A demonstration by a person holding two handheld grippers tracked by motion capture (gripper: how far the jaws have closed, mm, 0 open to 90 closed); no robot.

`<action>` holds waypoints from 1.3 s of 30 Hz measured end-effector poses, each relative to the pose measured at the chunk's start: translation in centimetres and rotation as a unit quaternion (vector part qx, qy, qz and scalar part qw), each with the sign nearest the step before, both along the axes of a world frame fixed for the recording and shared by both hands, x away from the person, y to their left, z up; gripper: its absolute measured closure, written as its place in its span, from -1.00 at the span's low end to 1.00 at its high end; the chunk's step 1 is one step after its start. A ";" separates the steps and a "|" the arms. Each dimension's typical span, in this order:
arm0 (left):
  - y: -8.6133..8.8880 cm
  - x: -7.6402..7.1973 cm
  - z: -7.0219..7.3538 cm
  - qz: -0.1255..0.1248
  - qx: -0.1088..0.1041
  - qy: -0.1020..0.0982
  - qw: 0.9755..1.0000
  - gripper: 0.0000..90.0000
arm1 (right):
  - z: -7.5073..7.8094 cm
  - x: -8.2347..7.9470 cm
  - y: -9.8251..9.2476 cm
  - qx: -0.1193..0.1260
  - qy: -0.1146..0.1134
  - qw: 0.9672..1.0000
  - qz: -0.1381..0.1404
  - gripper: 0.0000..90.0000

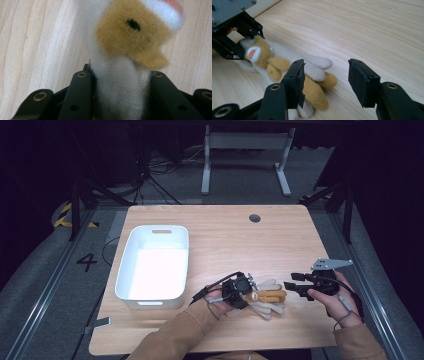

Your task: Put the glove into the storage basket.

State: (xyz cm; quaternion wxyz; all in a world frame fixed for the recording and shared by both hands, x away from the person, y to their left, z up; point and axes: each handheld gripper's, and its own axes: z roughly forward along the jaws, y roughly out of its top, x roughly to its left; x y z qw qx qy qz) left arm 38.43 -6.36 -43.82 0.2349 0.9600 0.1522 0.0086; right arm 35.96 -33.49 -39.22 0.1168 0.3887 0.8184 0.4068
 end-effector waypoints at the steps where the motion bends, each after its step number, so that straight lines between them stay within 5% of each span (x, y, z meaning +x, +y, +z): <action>1: 0.1 0.0 0.1 0.001 0.001 0.002 1.000 0.55 | 0.0 0.0 0.0 0.000 0.000 1.000 -0.001 0.07; 16: 2.3 -0.2 4.7 0.009 -0.029 -0.007 1.000 0.58 | 0.1 0.1 -0.5 0.003 -0.003 1.000 -0.010 0.07; 27: 3.6 -0.1 6.6 0.028 -0.037 -0.011 0.999 0.58 | 0.1 0.3 -0.5 0.003 0.000 1.000 -0.013 0.07; 39: 6.0 -0.3 7.9 0.090 -0.052 -0.003 0.995 0.58 | -0.9 2.4 -0.2 -0.023 0.021 1.000 -0.003 0.11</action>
